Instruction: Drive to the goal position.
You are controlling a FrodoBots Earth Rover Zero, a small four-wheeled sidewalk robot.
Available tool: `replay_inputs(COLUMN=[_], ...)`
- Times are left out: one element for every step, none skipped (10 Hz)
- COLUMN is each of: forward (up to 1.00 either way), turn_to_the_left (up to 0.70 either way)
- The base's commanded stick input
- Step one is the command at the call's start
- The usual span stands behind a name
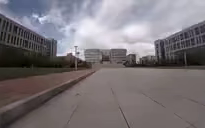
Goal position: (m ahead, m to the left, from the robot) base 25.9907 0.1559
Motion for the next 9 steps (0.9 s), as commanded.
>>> replay_inputs(forward=[0.70,0.70,0.70,0.70,0.70,0.70,0.70,0.70,0.70], turn_to_the_left=[0.00,0.00,0.00,0.00,0.00,0.00,0.00,0.00,0.00])
